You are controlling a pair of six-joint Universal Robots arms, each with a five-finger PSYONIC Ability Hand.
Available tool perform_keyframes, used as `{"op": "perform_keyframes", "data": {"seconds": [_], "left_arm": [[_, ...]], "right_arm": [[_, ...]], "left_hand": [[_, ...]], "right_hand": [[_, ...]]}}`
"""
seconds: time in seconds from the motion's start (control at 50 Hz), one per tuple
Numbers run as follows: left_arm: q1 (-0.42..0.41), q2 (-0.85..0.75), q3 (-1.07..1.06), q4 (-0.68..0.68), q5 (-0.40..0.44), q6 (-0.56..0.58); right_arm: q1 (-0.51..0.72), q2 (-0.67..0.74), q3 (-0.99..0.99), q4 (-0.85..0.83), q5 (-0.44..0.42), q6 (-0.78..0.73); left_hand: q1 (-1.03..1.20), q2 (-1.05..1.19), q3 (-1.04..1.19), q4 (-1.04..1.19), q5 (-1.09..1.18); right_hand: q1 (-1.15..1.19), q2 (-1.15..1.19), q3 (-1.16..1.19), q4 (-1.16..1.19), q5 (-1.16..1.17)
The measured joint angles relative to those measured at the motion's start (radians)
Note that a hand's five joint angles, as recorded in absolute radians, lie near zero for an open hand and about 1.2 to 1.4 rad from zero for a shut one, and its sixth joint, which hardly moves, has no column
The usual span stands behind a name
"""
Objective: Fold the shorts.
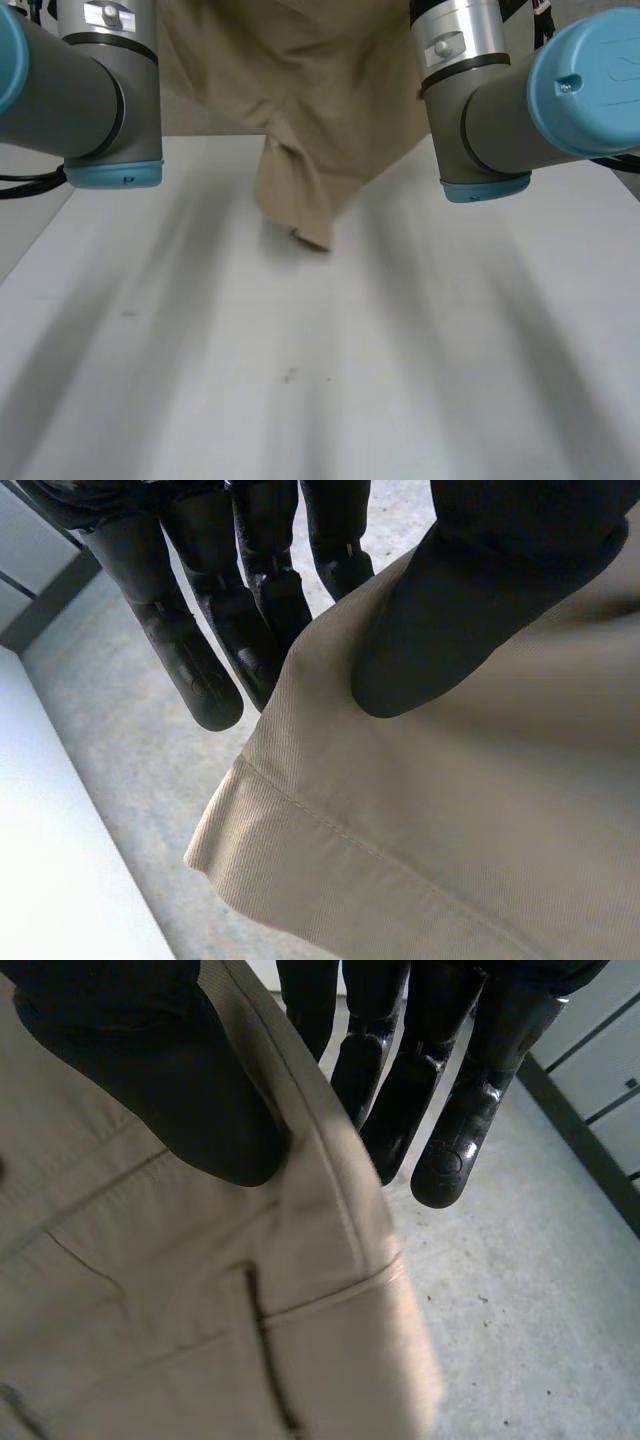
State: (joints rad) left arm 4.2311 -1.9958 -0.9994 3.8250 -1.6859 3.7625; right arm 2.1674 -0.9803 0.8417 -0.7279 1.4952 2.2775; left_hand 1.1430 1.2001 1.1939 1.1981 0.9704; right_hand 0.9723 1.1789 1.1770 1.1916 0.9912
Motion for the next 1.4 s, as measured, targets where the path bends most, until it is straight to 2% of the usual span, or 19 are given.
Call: {"op": "perform_keyframes", "data": {"seconds": [0.06, 0.2, 0.34, 0.44, 0.52, 0.6, 0.62, 0.64, 0.72, 0.82, 0.94, 1.12, 1.22, 1.26, 1.28, 1.32, 1.4], "left_arm": [[-0.002, 0.009, -0.021, 0.015, -0.003, 0.009], [-0.006, 0.026, -0.281, -0.033, -0.005, 0.022], [-0.055, 0.015, -0.615, -0.113, -0.002, 0.017], [-0.117, 0.013, -0.748, -0.179, -0.001, 0.016], [-0.155, 0.029, -0.800, -0.273, 0.000, 0.011], [-0.164, 0.059, -0.811, -0.359, 0.003, -0.006], [-0.164, 0.074, -0.812, -0.394, 0.004, -0.021], [-0.164, 0.074, -0.812, -0.394, 0.004, -0.021], [-0.140, 0.105, -0.809, -0.457, 0.008, -0.086], [-0.083, 0.122, -0.808, -0.479, 0.021, -0.167], [-0.019, 0.126, -0.820, -0.511, 0.075, -0.219], [0.028, 0.124, -0.847, -0.550, 0.146, -0.245], [0.037, 0.117, -0.848, -0.544, 0.156, -0.258], [0.039, 0.109, -0.844, -0.535, 0.156, -0.262], [0.039, 0.104, -0.842, -0.529, 0.156, -0.263], [0.039, 0.093, -0.838, -0.518, 0.156, -0.264], [0.038, 0.074, -0.832, -0.497, 0.155, -0.264]], "right_arm": [[-0.003, -0.006, 0.015, 0.005, -0.002, 0.010], [-0.039, -0.018, 0.178, 0.183, 0.009, 0.027], [-0.070, -0.014, 0.410, 0.497, 0.015, 0.050], [-0.082, -0.017, 0.543, 0.688, 0.011, 0.145], [-0.108, -0.041, 0.624, 0.744, -0.001, 0.261], [-0.136, -0.088, 0.686, 0.748, -0.025, 0.345], [-0.141, -0.097, 0.697, 0.747, -0.031, 0.359], [-0.141, -0.097, 0.697, 0.747, -0.031, 0.359], [-0.187, -0.156, 0.787, 0.733, -0.103, 0.450], [-0.227, -0.171, 0.831, 0.719, -0.159, 0.511], [-0.259, -0.175, 0.839, 0.709, -0.180, 0.564], [-0.265, -0.178, 0.836, 0.707, -0.178, 0.578], [-0.263, -0.178, 0.836, 0.708, -0.177, 0.577], [-0.262, -0.178, 0.837, 0.708, -0.176, 0.576], [-0.262, -0.178, 0.838, 0.708, -0.176, 0.576], [-0.263, -0.178, 0.839, 0.708, -0.174, 0.575], [-0.264, -0.179, 0.842, 0.709, -0.172, 0.573]], "left_hand": [[0.000, 0.000, 0.000, 0.000, 0.000], [0.000, 0.000, 0.000, 0.000, 0.000], [0.000, 0.001, 0.000, 0.000, 0.000], [0.000, 0.001, 0.000, 0.000, 0.000], [0.000, 0.001, 0.000, 0.000, 0.000], [-0.084, -0.135, -0.130, -0.124, -0.076], [-0.200, -0.242, -0.234, -0.230, -0.176], [-0.200, -0.242, -0.234, -0.230, -0.176], [-0.582, -0.620, -0.605, -0.616, -0.563], [-0.607, -0.660, -0.646, -0.662, -0.615], [-0.607, -0.660, -0.646, -0.662, -0.615], [-0.572, -0.634, -0.629, -0.631, -0.577], [-0.350, -0.421, -0.430, -0.431, -0.382], [-0.071, -0.154, -0.163, -0.164, -0.120], [-0.029, -0.094, -0.093, -0.101, -0.064], [-0.023, -0.025, -0.025, -0.023, -0.004], [-0.023, -0.007, -0.007, -0.006, 0.011]], "right_hand": [[0.000, 0.000, 0.000, 0.000, 0.000], [0.000, 0.001, 0.019, 0.000, 0.002], [0.000, 0.001, 0.019, 0.000, 0.002], [0.000, 0.001, 0.019, 0.000, 0.002], [0.000, 0.001, 0.019, 0.000, 0.002], [0.000, 0.001, 0.019, 0.000, 0.002], [0.000, 0.001, 0.019, 0.000, 0.002], [0.000, 0.001, 0.019, 0.000, 0.002], [0.000, 0.001, 0.019, 0.000, 0.002], [0.000, 0.001, 0.019, 0.000, 0.002], [0.000, 0.001, 0.019, 0.000, 0.002], [0.000, 0.001, 0.019, 0.000, 0.002], [0.000, 0.001, 0.019, 0.000, 0.002], [0.000, 0.001, 0.019, 0.000, 0.002], [0.000, 0.001, 0.019, 0.000, 0.002], [-0.005, -0.021, -0.004, -0.022, -0.012], [-0.130, -0.201, -0.194, -0.207, -0.169]]}}
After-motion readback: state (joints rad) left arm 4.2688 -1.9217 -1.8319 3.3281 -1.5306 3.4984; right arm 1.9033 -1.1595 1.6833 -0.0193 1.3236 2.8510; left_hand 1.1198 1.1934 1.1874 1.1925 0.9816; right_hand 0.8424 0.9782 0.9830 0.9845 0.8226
